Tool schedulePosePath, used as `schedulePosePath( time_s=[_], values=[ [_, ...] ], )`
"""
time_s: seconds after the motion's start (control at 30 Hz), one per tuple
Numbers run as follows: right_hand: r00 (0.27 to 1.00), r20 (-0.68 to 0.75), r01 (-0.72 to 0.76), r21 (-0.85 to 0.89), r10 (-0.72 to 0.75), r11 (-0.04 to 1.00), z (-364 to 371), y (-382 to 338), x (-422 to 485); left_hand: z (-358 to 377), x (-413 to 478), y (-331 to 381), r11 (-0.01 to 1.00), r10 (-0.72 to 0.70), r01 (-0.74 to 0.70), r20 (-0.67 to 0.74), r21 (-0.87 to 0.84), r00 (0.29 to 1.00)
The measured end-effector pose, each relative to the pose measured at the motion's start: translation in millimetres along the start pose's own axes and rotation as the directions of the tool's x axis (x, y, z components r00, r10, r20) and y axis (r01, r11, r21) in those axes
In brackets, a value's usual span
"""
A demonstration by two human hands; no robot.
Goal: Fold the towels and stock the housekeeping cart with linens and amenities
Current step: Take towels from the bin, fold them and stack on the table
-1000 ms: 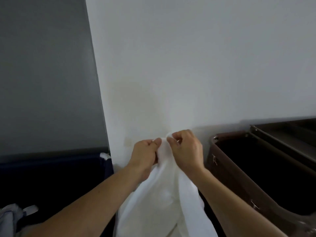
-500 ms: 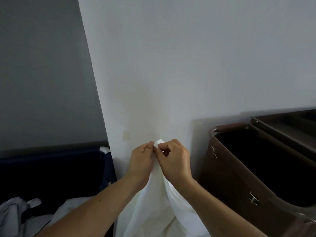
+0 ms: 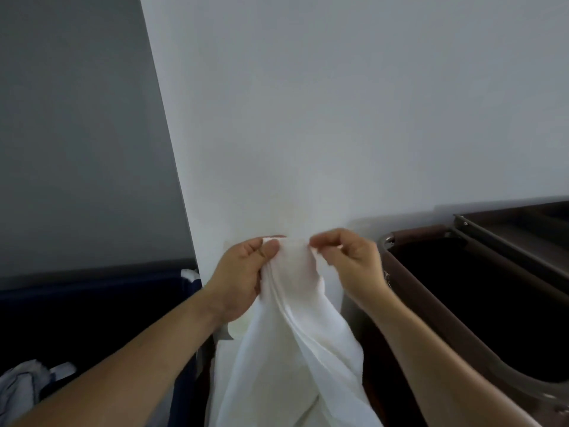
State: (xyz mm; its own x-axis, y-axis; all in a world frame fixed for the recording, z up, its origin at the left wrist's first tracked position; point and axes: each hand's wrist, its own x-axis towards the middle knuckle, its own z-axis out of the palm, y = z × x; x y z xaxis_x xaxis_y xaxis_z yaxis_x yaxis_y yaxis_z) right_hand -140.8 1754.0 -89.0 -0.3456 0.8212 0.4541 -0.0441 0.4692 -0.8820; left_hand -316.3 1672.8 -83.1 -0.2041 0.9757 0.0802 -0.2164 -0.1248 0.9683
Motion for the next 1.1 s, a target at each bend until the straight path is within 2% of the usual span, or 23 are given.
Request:
schedulePosePath(
  time_s=[0.07, 0.13, 0.2, 0.27, 0.33, 0.43, 0.53, 0.6, 0.67, 0.8, 0.87, 0.97, 1.03, 1.1],
  values=[
    [0.977, 0.207, 0.065, -0.041, -0.055, 0.997, -21.3, -10.9, 18.4, -1.1, 5.4, 28.7, 0.995, 0.077, -0.08, 0.06, 0.052, 0.995],
    [0.898, 0.438, 0.046, -0.028, -0.029, 0.999, -30.0, -23.6, 33.8, 0.1, 11.2, 60.7, 0.986, 0.133, -0.149, 0.195, 0.07, 0.972],
    [0.833, 0.553, -0.001, 0.04, -0.022, 0.999, -28.3, -34.7, 45.1, 5.1, 16.2, 89.2, 0.969, 0.169, -0.212, 0.281, 0.127, 0.945],
    [0.799, 0.601, -0.072, 0.13, -0.021, 0.989, -25.7, -45.9, 51.7, 8.5, 20.3, 108.8, 0.95, 0.197, -0.258, 0.302, 0.176, 0.933],
    [0.799, 0.6, -0.126, 0.24, -0.045, 0.962, -26.6, -52.4, 54.9, 10.0, 22.3, 117.8, 0.941, 0.204, -0.27, 0.294, 0.204, 0.934],
    [0.785, 0.61, -0.178, 0.385, -0.105, 0.906, -26.0, -59.5, 55.2, 17.0, 20.2, 117.5, 0.93, 0.156, -0.258, 0.353, 0.262, 0.923],
    [0.685, 0.717, -0.218, 0.367, -0.126, 0.904, -26.2, -61.0, 53.0, 28.1, 16.6, 119.6, 0.908, 0.169, -0.29, 0.37, 0.302, 0.914],
    [0.624, 0.772, -0.18, 0.297, -0.125, 0.938, -30.0, -60.6, 51.3, 32.5, 13.9, 127.3, 0.893, 0.204, -0.323, 0.355, 0.315, 0.912],
    [0.647, 0.756, -0.131, 0.238, -0.099, 0.962, -38.0, -66.0, 51.5, 35.6, 9.9, 136.8, 0.879, 0.211, -0.342, 0.373, 0.333, 0.904],
    [0.793, 0.602, 0.01, 0.134, -0.09, 0.991, -70.8, -94.3, 61.5, 35.3, 5.6, 166.2, 0.814, 0.278, -0.417, 0.36, 0.405, 0.891],
    [0.833, 0.537, 0.095, 0.101, -0.135, 0.99, -89.7, -109.7, 66.3, 26.0, 5.3, 183.1, 0.697, 0.4, -0.487, 0.279, 0.526, 0.873],
    [0.805, 0.581, 0.16, -0.023, -0.117, 0.987, -104.2, -124.4, 64.4, 9.3, 7.2, 194.0, 0.408, 0.59, -0.525, 0.223, 0.747, 0.776],
    [0.772, 0.635, 0.193, -0.239, 0.003, 0.952, -105.0, -117.9, 61.6, -0.8, 8.7, 186.2, 0.229, 0.635, -0.471, 0.236, 0.852, 0.735],
    [0.779, 0.617, 0.259, -0.477, 0.11, 0.84, -104.6, -99.0, 58.6, -14.3, 9.6, 170.6, 0.127, 0.67, -0.424, 0.238, 0.897, 0.703]
  ],
)
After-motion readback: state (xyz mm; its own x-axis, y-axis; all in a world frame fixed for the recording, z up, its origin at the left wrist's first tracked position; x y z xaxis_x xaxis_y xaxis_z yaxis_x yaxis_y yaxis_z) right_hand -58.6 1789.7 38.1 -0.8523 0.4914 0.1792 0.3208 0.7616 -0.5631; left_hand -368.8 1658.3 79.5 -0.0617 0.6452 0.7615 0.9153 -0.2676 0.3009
